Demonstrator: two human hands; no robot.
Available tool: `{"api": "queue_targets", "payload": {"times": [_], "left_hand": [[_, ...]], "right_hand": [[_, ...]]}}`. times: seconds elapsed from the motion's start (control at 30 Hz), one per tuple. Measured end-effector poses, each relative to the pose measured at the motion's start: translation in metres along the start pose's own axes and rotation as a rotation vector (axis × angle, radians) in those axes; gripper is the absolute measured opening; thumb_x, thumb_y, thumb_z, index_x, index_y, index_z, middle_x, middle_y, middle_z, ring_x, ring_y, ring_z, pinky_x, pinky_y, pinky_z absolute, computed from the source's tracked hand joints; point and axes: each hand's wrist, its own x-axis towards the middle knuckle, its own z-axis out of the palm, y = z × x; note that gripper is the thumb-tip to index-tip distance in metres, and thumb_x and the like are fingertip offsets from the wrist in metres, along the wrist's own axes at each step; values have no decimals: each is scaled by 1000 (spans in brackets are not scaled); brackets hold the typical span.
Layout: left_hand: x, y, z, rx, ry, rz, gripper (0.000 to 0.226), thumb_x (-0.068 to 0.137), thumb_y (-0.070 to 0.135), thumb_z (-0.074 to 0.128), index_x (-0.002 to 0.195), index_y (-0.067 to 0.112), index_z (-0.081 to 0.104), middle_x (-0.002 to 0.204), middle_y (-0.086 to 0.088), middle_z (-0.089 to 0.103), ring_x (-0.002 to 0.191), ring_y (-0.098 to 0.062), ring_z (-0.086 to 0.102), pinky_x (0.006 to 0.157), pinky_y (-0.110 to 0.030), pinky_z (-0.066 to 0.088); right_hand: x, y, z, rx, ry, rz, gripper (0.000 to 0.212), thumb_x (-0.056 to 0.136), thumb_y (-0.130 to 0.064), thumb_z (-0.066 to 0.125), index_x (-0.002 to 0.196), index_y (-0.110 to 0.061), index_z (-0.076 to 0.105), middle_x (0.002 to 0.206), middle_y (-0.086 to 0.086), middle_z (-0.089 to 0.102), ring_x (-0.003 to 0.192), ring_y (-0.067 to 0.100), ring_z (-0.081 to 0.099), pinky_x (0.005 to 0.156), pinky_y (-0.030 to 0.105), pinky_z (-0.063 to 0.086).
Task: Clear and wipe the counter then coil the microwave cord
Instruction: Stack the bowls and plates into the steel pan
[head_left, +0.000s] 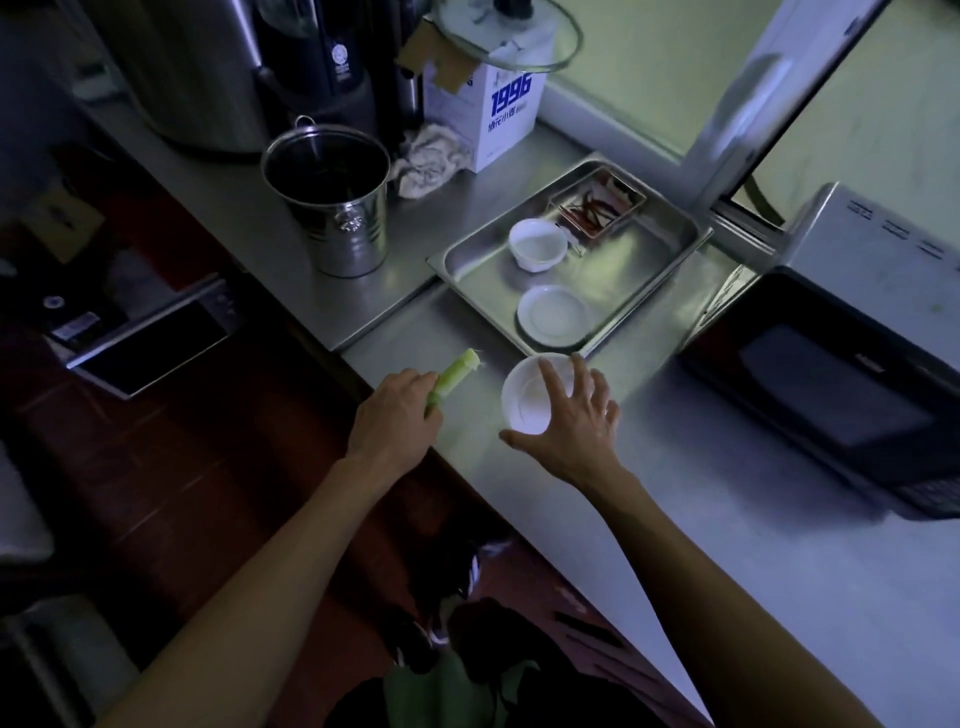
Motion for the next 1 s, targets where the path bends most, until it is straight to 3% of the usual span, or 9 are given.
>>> {"api": "queue_targets", "payload": {"times": [0.37, 0.53, 0.77, 1.0], "left_hand": [[125, -5, -11, 102, -98, 79, 34, 87, 21, 58, 121, 17, 61, 108, -5, 60, 102, -29, 55, 78, -44, 50], [182, 0, -14, 126, -81, 159, 30, 85, 19, 59, 115, 17, 63, 94, -6, 58, 88, -31, 55, 70, -47, 51], [232, 10, -10, 124, -73, 206, 34, 84, 16, 66, 117, 13, 65, 98, -8, 63, 92, -33, 58, 72, -49, 53], [271, 20, 2, 175, -123, 198, 31, 87, 22, 60, 118, 22, 63, 102, 0, 62, 94, -26, 57, 69, -39, 49]], "right_hand": [[110, 10, 13, 99, 38, 122, 113, 61, -76, 71, 152, -38, 17, 164, 5, 4, 145, 40, 12, 109, 58, 28], [165, 23, 12, 107, 59, 152, 113, 60, -76, 70, 152, -35, 20, 163, 7, 8, 145, 40, 14, 108, 59, 28], [224, 40, 26, 75, -43, 151, 114, 63, -77, 72, 153, -35, 18, 164, 9, 4, 147, 44, 10, 111, 62, 26], [244, 51, 49, 48, -126, 194, 115, 65, -75, 72, 155, -35, 15, 165, 9, 1, 147, 44, 9, 112, 60, 24]]}}
